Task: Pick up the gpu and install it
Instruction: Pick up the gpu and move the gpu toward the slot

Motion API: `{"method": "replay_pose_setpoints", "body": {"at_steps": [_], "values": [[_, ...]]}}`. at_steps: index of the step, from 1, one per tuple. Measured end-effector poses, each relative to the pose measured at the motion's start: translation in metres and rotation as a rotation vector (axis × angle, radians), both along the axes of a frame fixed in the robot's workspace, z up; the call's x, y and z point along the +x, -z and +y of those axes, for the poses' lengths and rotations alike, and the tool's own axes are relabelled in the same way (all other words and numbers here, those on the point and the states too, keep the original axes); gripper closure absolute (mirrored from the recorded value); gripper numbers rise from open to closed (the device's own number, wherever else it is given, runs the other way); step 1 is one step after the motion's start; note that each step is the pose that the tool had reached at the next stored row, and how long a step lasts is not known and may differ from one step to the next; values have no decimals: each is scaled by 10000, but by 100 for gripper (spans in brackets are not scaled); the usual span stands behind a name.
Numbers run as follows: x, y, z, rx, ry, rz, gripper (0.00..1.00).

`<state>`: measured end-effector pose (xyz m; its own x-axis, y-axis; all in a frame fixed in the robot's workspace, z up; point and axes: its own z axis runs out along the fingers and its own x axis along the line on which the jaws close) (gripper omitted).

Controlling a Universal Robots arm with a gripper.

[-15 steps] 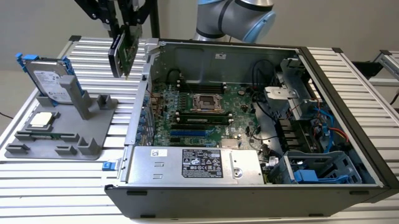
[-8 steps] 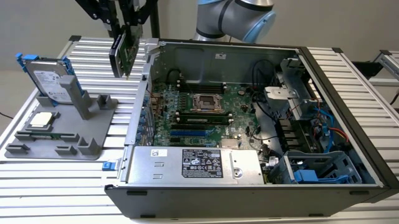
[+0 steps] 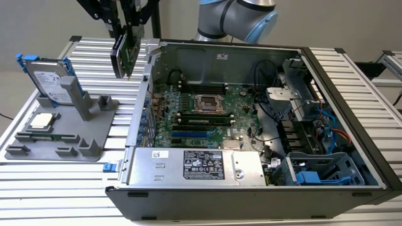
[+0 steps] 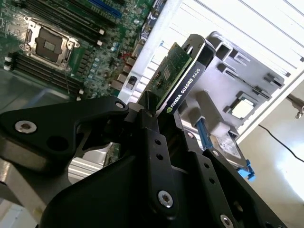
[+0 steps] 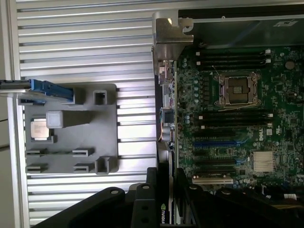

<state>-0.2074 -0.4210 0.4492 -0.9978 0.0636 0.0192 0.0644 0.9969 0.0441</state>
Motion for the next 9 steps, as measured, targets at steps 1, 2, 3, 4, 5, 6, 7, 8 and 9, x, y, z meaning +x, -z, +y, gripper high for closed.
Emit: {"method": "replay_pose_setpoints", "body": {"at_steps": [1,2,3,4,5,6,7,8,9], "values": [[0,0,2,0,0,0,100],[0,0,4,0,0,1,100],[0,0,6,0,1,0,100],[0,0,8,0,0,0,100],[0,0,11,0,0,0,100],[0,0,14,0,1,1,100],[0,0,17,0,0,0,100],[0,0,19,0,0,0,100],[0,0,21,0,-1,0,100]]}}
